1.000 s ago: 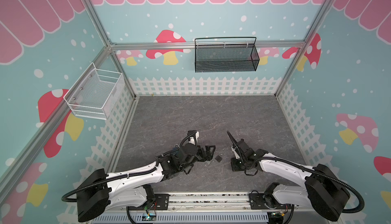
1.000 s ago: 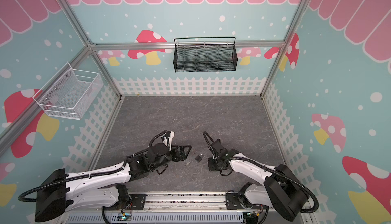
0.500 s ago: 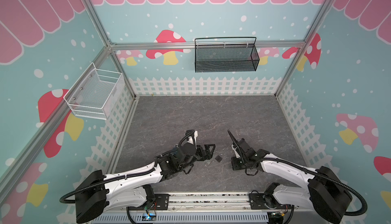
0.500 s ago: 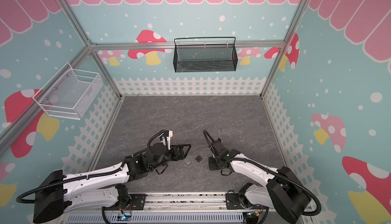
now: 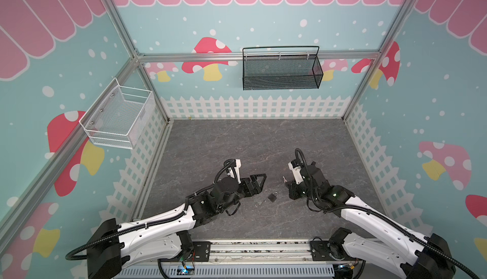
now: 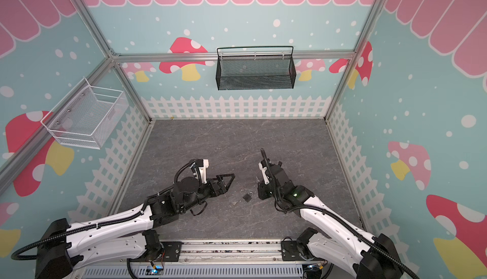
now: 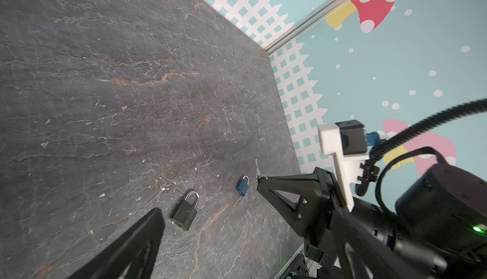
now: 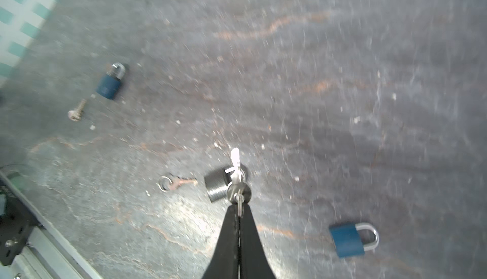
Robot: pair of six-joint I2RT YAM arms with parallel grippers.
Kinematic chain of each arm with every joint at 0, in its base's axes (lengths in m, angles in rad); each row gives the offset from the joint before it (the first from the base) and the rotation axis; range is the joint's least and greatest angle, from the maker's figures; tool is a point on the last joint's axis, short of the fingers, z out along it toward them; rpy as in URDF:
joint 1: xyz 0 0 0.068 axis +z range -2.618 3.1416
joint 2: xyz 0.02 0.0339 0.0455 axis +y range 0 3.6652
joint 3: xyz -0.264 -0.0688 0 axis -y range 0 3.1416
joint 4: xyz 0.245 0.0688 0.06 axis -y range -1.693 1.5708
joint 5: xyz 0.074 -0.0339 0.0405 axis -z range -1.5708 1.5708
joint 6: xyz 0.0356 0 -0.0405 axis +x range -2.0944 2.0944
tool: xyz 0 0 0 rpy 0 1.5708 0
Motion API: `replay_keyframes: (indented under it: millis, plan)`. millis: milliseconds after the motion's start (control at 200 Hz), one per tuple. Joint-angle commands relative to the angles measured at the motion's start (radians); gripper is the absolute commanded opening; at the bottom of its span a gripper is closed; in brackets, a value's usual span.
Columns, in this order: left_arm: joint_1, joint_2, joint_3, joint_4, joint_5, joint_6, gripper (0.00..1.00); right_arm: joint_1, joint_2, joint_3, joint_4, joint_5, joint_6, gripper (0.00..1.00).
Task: Unlock with the key
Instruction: 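Lift the key with the right gripper toward the left gripper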
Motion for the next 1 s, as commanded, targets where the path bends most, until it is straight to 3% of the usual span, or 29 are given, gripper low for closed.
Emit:
replay_keyframes:
  millis: [0,355,996]
  plan:
    - [0.017,0.045,0.090,0.013,0.042,0.027,0.95,-0.002,-0.012,0.043,0.058,-0.028,-0.084,0.00]
    - [0.090,0.231,0.233,0.060,0.285,0.048,0.71,-0.002,-0.054,0.057,0.155,-0.143,-0.158,0.00]
    - [0.101,0.366,0.310,0.076,0.311,0.044,0.32,-0.002,-0.093,0.039,0.184,-0.198,-0.181,0.00]
